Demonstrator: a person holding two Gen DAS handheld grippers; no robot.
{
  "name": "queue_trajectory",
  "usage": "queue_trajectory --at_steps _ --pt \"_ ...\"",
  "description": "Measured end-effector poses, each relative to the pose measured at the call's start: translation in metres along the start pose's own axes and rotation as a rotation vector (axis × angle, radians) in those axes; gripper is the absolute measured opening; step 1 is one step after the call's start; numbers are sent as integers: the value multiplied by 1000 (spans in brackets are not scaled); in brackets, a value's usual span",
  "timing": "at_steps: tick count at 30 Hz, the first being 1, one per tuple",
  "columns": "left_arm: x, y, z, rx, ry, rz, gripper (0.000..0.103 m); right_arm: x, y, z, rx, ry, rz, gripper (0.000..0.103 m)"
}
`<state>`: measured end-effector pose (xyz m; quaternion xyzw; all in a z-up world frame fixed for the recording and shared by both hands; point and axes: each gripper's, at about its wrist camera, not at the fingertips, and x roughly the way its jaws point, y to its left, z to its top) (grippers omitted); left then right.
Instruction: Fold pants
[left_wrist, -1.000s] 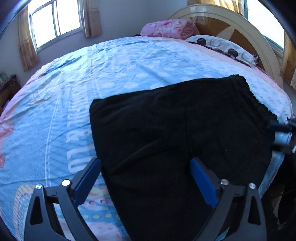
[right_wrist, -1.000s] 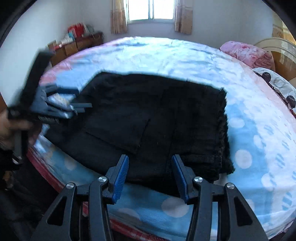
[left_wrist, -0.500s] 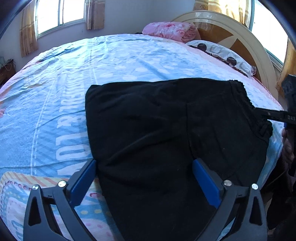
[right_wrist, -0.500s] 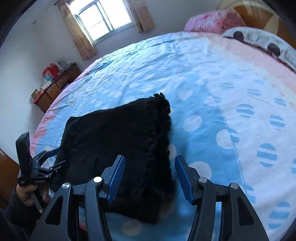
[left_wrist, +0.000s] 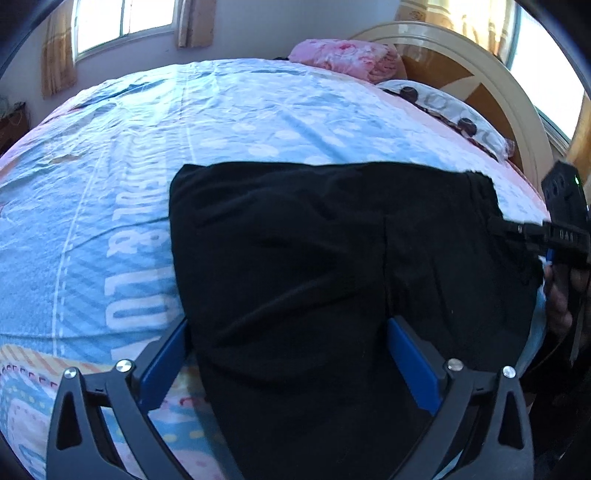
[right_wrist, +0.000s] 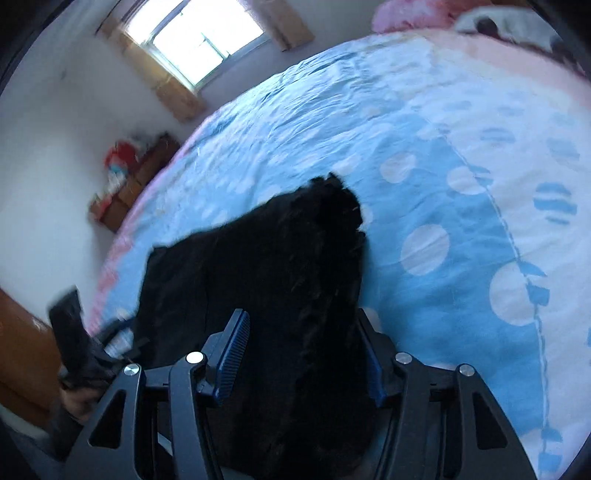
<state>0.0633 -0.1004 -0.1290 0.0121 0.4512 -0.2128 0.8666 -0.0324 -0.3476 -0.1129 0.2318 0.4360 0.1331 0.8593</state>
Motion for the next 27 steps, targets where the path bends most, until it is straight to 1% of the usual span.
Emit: queue_trajectory --at_steps 1,3,4,5,6,8,9,10,11,12,14,18,21,24,27 --pt "0 0 1 -4 0 -4 103 2 3 0 -10 -4 -5 57" --pt "-1 -2 1 3 -3 -6 98 2 12 -3 -36 -11 -2 57" --pt "-3 -4 -1 16 -10 -4 87 0 17 -4 -48 -12 11 56" --pt "-6 -3 -3 22 -15 -3 74 -2 22 -7 -64 -13 33 51" --pt "-8 -2 -4 23 -21 -23 69 -3 24 -9 -77 -13 46 47" --pt "-10 2 -5 9 -22 -56 50 4 21 -11 -70 7 40 43" --pt "-11 6 -4 -18 -24 -94 44 8 13 -11 -32 11 66 40" --pt "-12 11 -3 -42 -25 -120 34 8 9 -9 -15 6 87 38" --pt "-14 14 -3 -65 -31 -138 28 6 10 -7 -10 0 99 35" --pt "-16 13 -4 -59 -38 -146 26 3 14 -8 -23 -6 97 33" --pt "-20 8 -6 -32 -52 -127 23 -5 27 -10 -74 -26 79 31" --pt "-33 2 -6 -19 -85 -108 21 -25 52 -13 -147 -71 87 30" --pt "-45 1 -6 -14 -106 -107 21 -34 70 -10 -191 -80 83 29" --pt "-56 9 -3 -24 -131 -100 21 -37 86 -2 -230 -78 86 29" --pt "-72 25 2 -38 -160 -73 21 -33 98 9 -249 -67 103 29"
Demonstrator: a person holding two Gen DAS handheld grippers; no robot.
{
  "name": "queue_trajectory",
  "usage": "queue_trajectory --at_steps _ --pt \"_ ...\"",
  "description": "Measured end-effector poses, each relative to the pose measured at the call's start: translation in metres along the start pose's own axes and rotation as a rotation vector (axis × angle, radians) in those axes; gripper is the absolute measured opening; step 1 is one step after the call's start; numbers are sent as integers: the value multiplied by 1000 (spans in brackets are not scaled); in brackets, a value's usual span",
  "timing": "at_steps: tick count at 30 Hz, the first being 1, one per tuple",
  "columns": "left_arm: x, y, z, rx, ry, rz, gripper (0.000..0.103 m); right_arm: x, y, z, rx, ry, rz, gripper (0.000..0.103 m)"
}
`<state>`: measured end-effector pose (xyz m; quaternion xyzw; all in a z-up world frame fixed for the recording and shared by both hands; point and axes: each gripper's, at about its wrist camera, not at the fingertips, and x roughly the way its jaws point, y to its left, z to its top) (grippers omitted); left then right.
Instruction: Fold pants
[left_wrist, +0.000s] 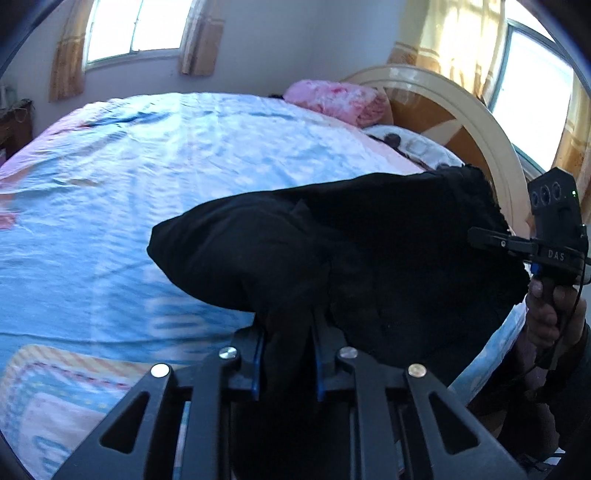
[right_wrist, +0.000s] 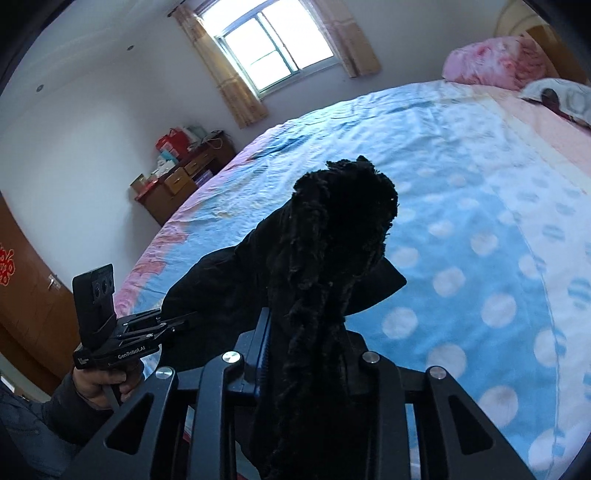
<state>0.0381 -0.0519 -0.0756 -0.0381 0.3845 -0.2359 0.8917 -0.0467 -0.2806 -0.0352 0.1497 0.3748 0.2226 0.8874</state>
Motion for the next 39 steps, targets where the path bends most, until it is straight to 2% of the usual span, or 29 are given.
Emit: queue_trajectory --at_steps 7,15,21,27,32,39 --pt "-38 49 22 2 -63 129 21 50 49 59 -121 33 66 29" --pt "-62 144 57 -59 -125 337 21 159 126 141 -213 98 180 28" --pt "-67 213 64 -114 -126 438 21 249 177 180 -274 159 235 28" --pt "-57 262 59 -168 -96 478 21 319 205 193 -298 224 260 28" --pt "-45 278 54 -188 -69 486 21 364 205 193 -297 278 252 28" --pt "-32 283 47 -204 -54 491 21 396 189 190 -283 329 234 28"
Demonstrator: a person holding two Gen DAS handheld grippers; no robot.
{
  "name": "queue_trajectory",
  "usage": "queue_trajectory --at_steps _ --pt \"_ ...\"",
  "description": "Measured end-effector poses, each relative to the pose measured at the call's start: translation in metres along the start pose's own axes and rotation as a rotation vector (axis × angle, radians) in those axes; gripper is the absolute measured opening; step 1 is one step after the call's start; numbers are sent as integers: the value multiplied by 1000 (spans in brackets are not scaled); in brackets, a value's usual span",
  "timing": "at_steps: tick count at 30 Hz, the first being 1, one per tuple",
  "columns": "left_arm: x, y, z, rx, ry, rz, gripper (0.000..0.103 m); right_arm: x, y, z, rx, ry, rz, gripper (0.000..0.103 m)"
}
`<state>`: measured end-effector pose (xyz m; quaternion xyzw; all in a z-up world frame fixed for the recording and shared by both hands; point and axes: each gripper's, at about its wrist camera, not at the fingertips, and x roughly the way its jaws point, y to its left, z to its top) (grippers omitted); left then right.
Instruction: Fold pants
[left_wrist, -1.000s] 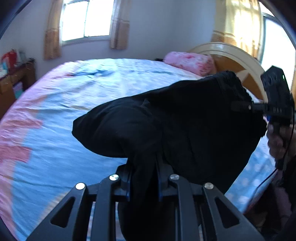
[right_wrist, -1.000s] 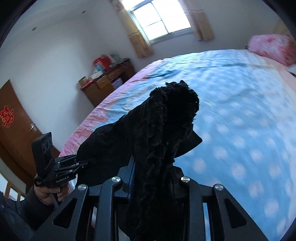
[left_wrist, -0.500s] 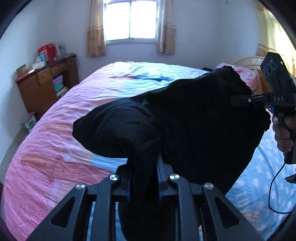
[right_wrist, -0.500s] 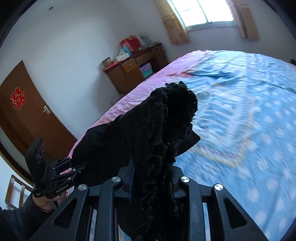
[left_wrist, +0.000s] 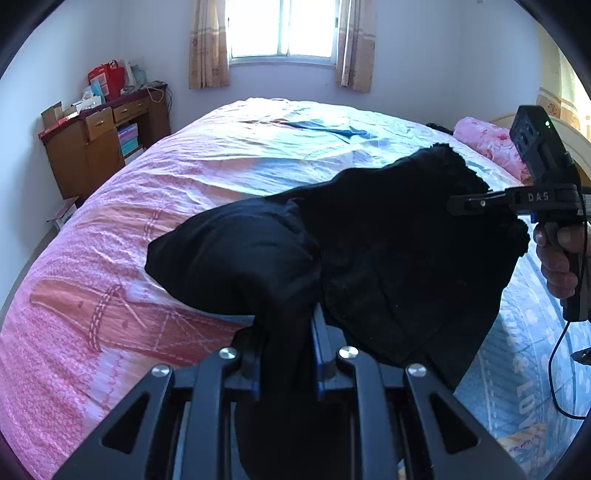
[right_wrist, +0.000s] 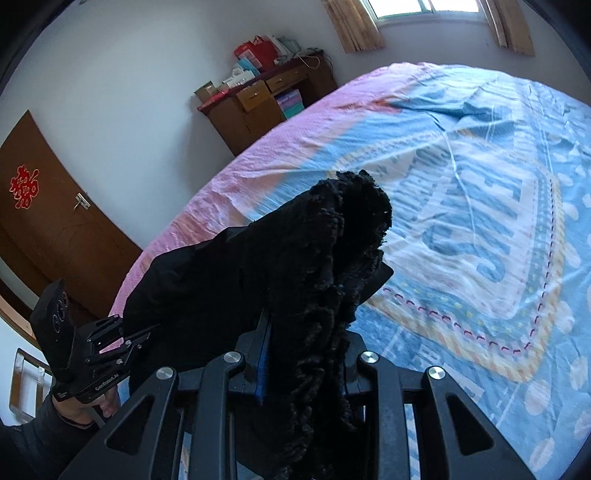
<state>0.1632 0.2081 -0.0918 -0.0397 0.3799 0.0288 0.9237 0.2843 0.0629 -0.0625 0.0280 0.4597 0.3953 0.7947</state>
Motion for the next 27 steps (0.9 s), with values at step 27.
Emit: queue_trajectory --at_steps 27 --pt "-69 -26 -23 -1 -83 86 62 -66 1 -46 61 -112 -257 51"
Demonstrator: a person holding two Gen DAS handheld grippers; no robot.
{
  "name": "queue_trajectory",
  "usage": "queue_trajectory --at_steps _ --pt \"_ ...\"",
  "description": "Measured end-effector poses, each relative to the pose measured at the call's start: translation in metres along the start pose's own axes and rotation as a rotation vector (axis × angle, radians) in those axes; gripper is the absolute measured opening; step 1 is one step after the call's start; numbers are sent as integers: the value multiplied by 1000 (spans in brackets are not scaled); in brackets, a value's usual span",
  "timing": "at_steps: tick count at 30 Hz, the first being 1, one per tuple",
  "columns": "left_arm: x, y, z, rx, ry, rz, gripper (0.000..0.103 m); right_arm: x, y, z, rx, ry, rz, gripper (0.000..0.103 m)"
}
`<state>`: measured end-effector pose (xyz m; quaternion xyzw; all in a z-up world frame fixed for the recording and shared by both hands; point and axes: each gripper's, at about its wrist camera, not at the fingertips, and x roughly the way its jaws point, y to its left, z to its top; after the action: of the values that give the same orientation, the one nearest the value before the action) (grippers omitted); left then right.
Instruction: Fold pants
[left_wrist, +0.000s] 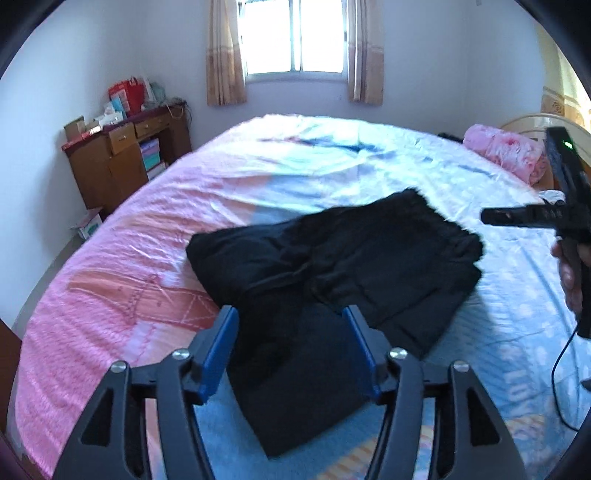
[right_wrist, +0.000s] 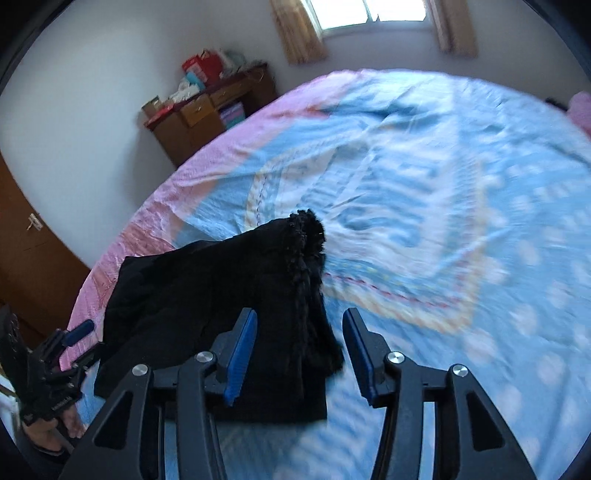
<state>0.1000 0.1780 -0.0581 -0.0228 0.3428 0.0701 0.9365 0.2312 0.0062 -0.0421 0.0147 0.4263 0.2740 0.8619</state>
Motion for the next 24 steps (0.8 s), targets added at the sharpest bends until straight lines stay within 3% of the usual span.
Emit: queue_trajectory --at_steps 4,10,13,24 --pt "-34 -9 -4 -20 -50 -21 70 -66 31 -35 -62 -106 -124 56" --pt "-73 -27 -10 -37 -97 -55 70 -146 61 -92 -94 -228 -170 59" --pt "-84 -35 -13 -31 -112 -63 78 -166 65 -111 -84 -250 -186 59" --pt "-104 -54 -18 5 -137 -73 78 -196 69 -139 -62 -295 -211 60"
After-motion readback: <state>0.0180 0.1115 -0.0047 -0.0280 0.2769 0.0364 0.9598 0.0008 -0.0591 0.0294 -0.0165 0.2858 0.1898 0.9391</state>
